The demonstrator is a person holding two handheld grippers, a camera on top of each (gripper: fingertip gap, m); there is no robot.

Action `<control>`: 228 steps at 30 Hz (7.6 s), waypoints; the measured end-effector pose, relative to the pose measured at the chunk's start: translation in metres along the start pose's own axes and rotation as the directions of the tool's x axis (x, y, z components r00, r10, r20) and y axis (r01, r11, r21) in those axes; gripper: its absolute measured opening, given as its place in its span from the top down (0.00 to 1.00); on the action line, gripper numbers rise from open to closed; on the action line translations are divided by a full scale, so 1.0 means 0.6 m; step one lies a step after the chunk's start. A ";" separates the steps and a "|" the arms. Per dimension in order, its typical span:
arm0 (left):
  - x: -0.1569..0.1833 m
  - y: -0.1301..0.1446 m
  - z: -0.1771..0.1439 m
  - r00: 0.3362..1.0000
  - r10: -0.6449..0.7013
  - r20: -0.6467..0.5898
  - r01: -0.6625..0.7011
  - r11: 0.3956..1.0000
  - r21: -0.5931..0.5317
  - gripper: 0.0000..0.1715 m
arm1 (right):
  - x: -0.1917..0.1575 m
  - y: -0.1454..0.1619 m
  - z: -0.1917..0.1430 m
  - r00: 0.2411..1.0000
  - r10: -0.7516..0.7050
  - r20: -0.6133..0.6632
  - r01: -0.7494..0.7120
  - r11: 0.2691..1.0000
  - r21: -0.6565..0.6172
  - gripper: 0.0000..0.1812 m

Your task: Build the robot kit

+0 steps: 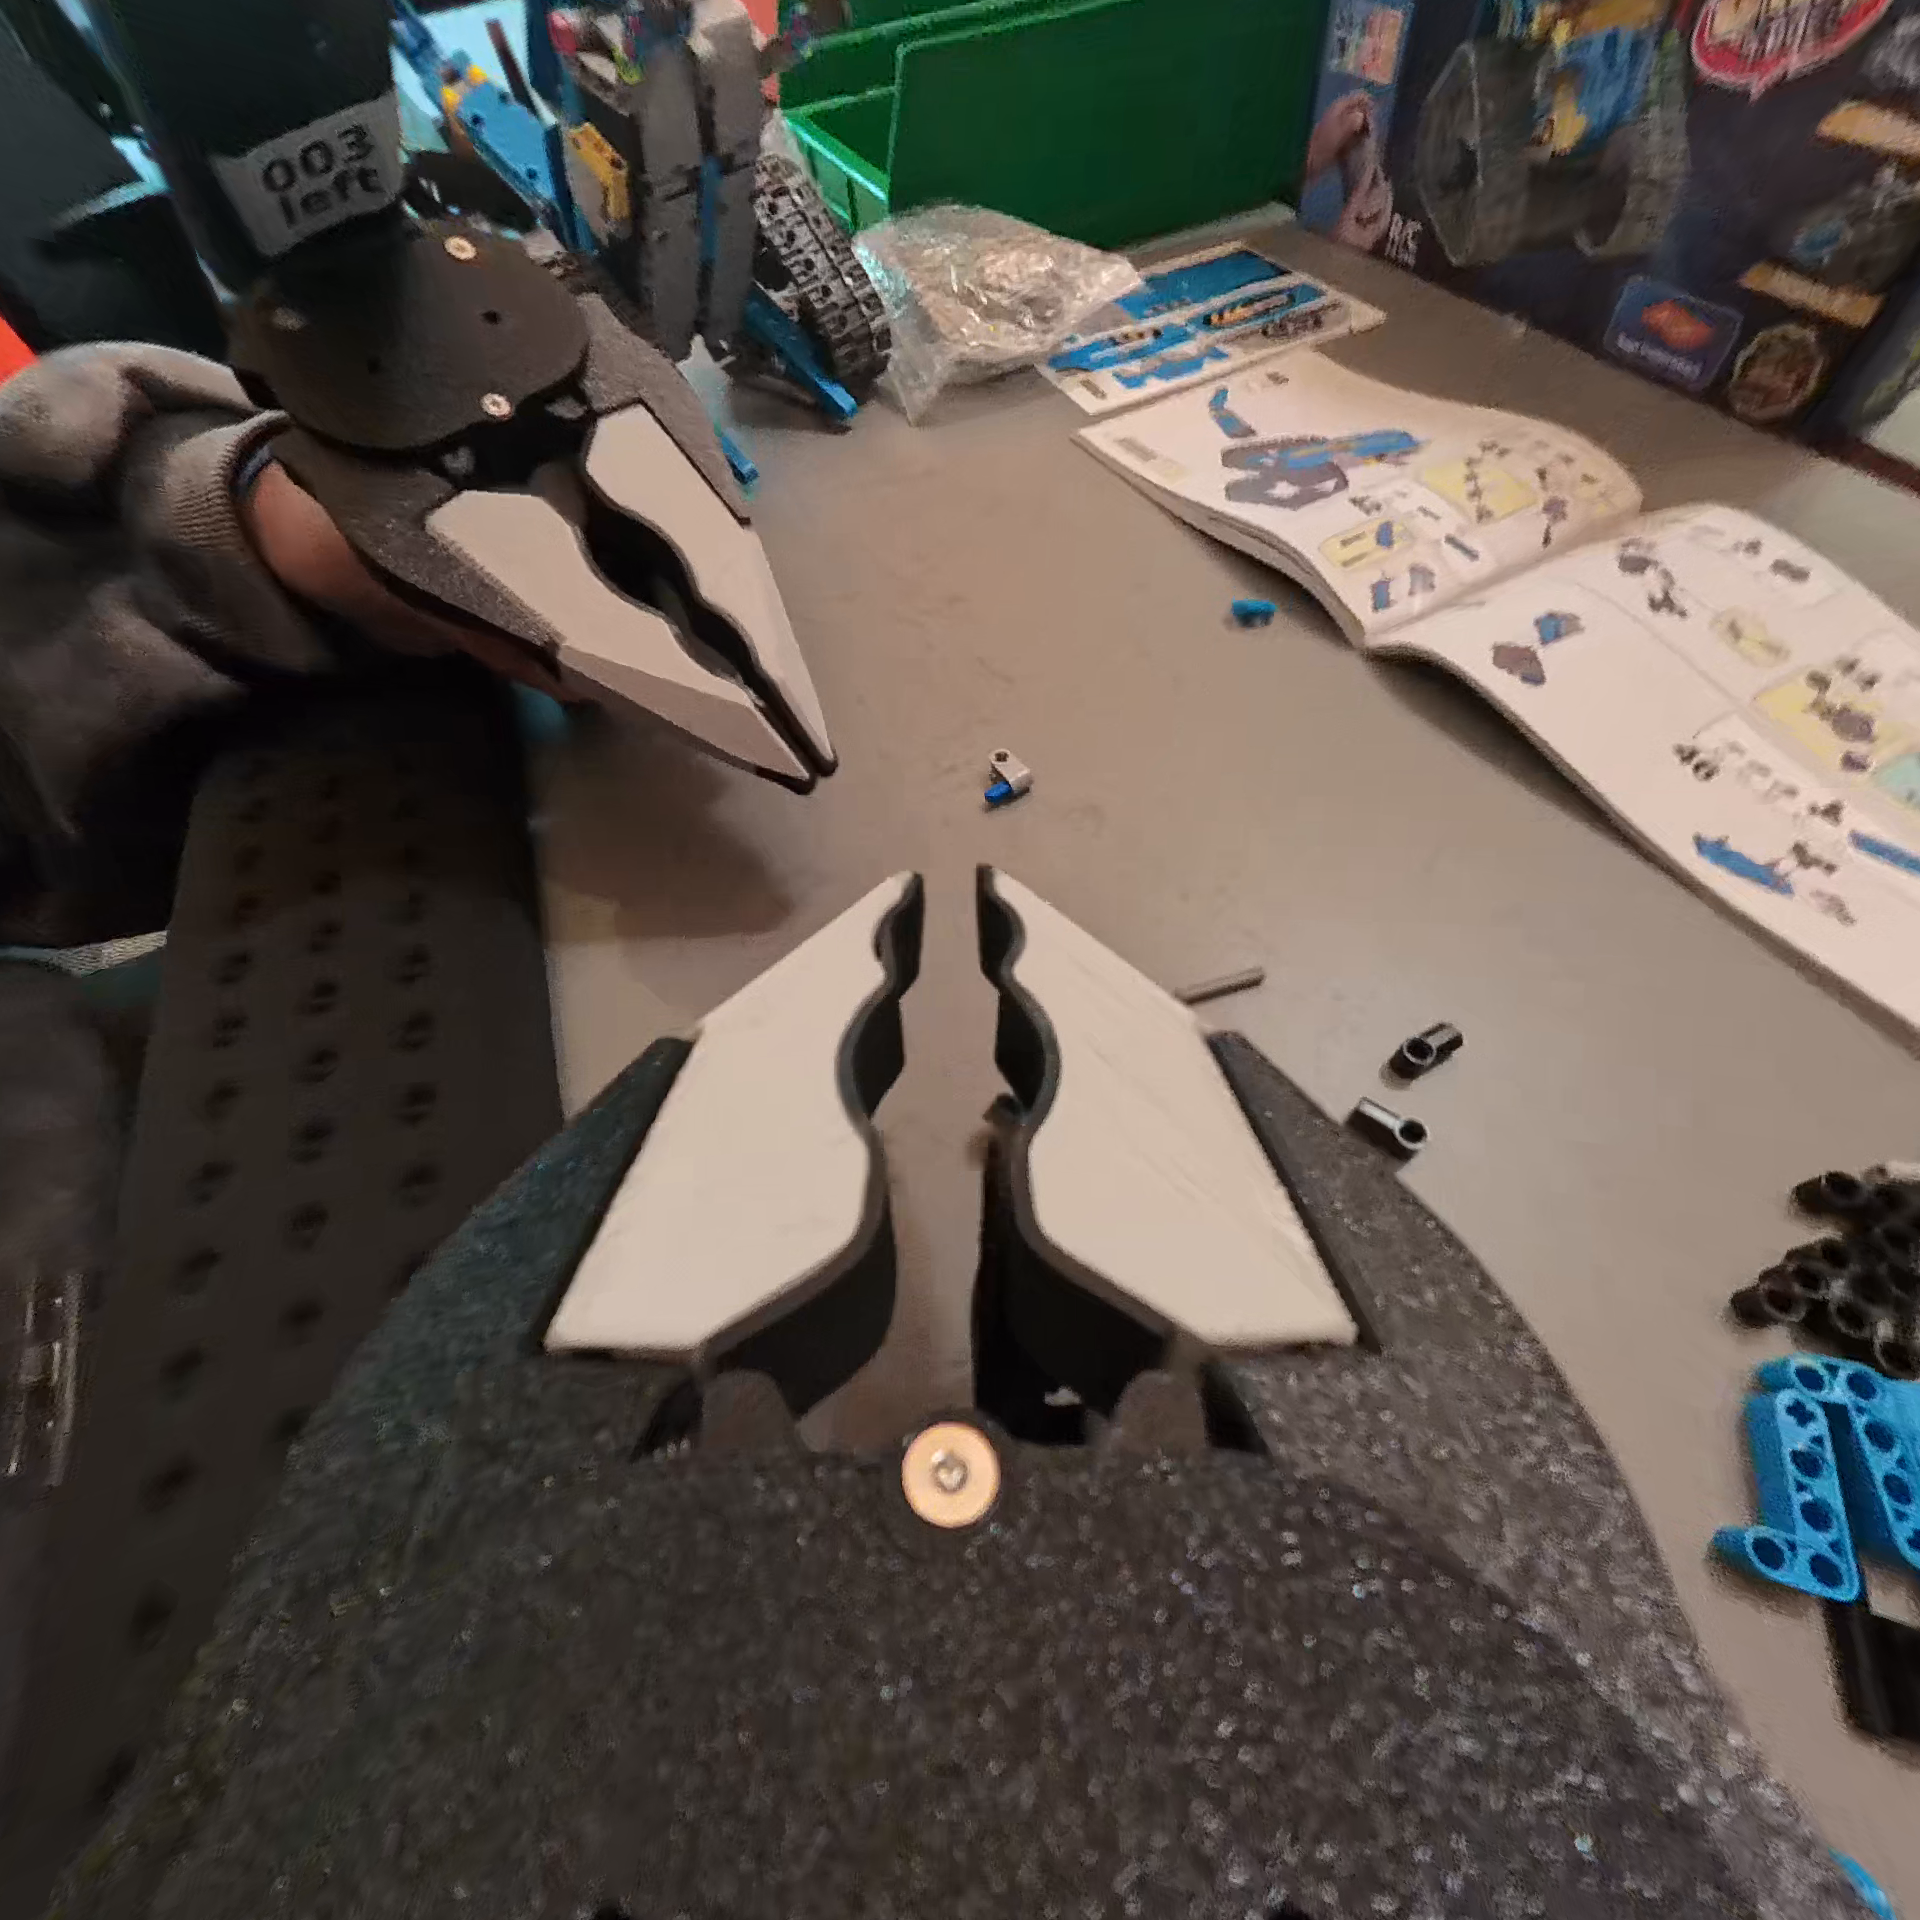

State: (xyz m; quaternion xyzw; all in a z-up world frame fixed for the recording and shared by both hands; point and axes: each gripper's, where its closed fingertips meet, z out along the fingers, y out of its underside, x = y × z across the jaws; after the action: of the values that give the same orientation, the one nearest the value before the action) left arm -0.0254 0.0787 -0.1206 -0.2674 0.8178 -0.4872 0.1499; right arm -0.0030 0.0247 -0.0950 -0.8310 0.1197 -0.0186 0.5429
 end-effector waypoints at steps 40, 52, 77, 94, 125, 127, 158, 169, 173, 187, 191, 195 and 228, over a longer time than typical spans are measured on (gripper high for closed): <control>0.068 -0.002 0.049 0.971 0.018 -0.237 -0.048 0.991 -0.124 0.87 | 0.059 0.073 -0.099 0.993 -0.107 -0.044 0.085 0.937 -0.340 0.92; 0.094 -0.024 0.167 0.973 0.059 -0.225 -0.108 0.972 -0.211 0.78 | 0.061 0.134 -0.066 0.935 -0.313 -0.166 0.222 0.883 -0.414 0.92; 0.109 -0.015 0.167 0.942 0.195 -0.275 -0.254 0.947 -0.198 0.90 | 0.048 0.141 -0.065 0.997 -0.003 -0.076 -0.022 0.944 -0.328 0.89; 0.123 -0.020 0.175 0.936 0.238 -0.262 -0.290 0.939 -0.183 0.90 | 0.025 0.141 -0.060 0.996 0.084 0.001 -0.079 0.947 -0.312 0.98; 0.135 -0.001 0.143 0.868 0.235 -0.438 -0.335 0.928 -0.165 0.90 | 0.004 0.150 -0.059 0.736 -0.368 0.568 0.584 0.770 -0.258 0.93; 0.130 -0.002 0.145 0.877 0.225 -0.425 -0.322 0.931 -0.171 0.90 | 0.004 0.150 -0.060 0.750 -0.382 0.540 0.588 0.759 -0.279 0.96; 0.126 -0.003 0.143 0.852 0.315 -0.419 -0.398 0.908 -0.127 0.91 | -0.015 0.144 -0.043 0.885 -0.183 0.429 0.345 0.876 -0.338 0.97; 0.138 0.001 0.138 0.744 0.363 -0.561 -0.478 0.876 -0.068 0.91 | -0.016 0.146 -0.047 0.844 -0.192 0.501 0.378 0.875 -0.302 0.95; 0.144 0.002 0.136 0.733 0.363 -0.575 -0.482 0.874 -0.063 0.91 | -0.017 0.148 -0.051 0.838 -0.200 0.507 0.389 0.871 -0.299 1.00; 0.145 0.001 0.138 0.737 0.366 -0.569 -0.483 0.873 -0.064 0.90 | -0.027 0.145 -0.073 0.842 -0.245 0.480 0.413 0.865 -0.283 0.91; 0.144 0.001 0.138 0.738 0.365 -0.568 -0.482 0.874 -0.064 0.91 | -0.024 0.146 -0.059 0.858 -0.280 0.430 0.425 0.858 -0.289 0.91; 0.144 0.001 0.138 0.739 0.361 -0.569 -0.479 0.875 -0.067 0.91 | -0.028 0.151 -0.058 0.859 -0.244 0.450 0.402 0.866 -0.298 0.91; 0.143 0.003 0.138 0.767 0.336 -0.547 -0.454 0.886 -0.091 0.90 | -0.031 0.148 -0.048 0.888 -0.164 0.429 0.320 0.891 -0.321 0.96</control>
State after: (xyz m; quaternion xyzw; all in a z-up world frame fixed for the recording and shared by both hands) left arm -0.0540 -0.0300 -0.1603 0.0377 0.9135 -0.4050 -0.0056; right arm -0.0417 -0.0310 -0.1622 -0.9159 -0.0964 0.1025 0.3760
